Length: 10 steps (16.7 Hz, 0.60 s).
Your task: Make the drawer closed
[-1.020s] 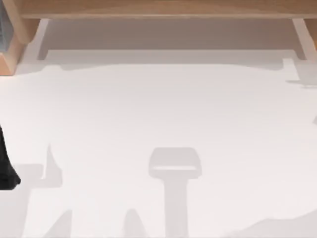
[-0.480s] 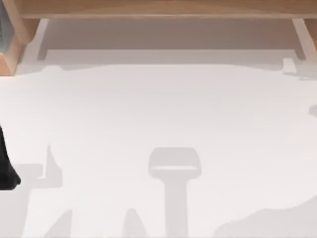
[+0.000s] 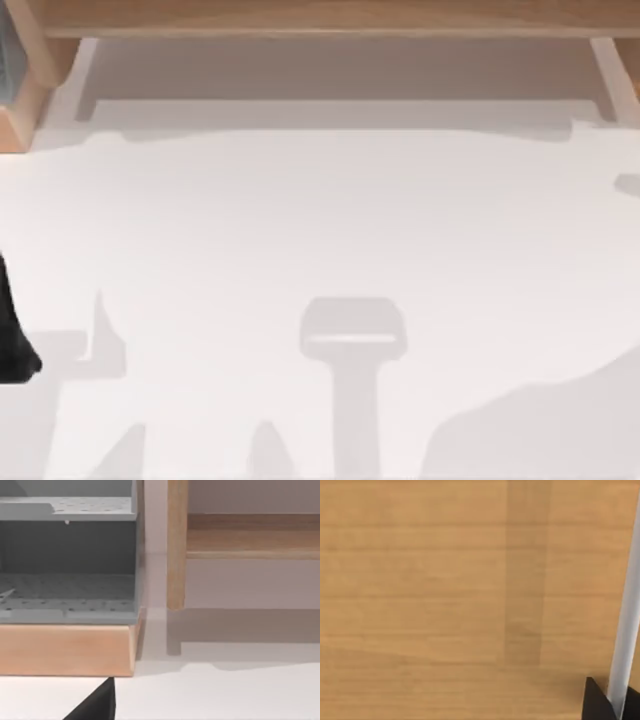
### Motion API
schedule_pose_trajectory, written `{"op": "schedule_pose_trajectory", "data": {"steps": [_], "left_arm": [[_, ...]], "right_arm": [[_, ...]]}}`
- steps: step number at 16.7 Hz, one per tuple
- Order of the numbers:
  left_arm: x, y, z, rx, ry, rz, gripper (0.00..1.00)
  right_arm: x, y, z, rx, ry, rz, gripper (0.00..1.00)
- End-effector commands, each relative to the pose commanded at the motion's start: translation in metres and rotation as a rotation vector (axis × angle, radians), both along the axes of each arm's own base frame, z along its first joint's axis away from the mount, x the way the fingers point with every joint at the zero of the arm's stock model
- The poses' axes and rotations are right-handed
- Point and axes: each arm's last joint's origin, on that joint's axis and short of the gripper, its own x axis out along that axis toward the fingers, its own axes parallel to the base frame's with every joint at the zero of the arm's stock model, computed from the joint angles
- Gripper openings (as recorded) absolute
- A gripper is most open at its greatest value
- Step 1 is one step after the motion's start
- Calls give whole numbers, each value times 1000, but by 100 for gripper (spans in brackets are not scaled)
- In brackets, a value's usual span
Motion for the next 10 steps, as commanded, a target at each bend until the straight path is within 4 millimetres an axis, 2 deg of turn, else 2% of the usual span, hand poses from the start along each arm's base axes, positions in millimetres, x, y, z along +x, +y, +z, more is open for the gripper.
{"op": "schedule_pose_trajectory", "data": {"steps": [3, 10], "left_arm": [[0, 0, 0, 0, 0, 0, 100], [0, 0, 0, 0, 0, 0, 100]], "right_arm": [[0, 0, 0, 0, 0, 0, 0], [0, 0, 0, 0, 0, 0, 53]]}}
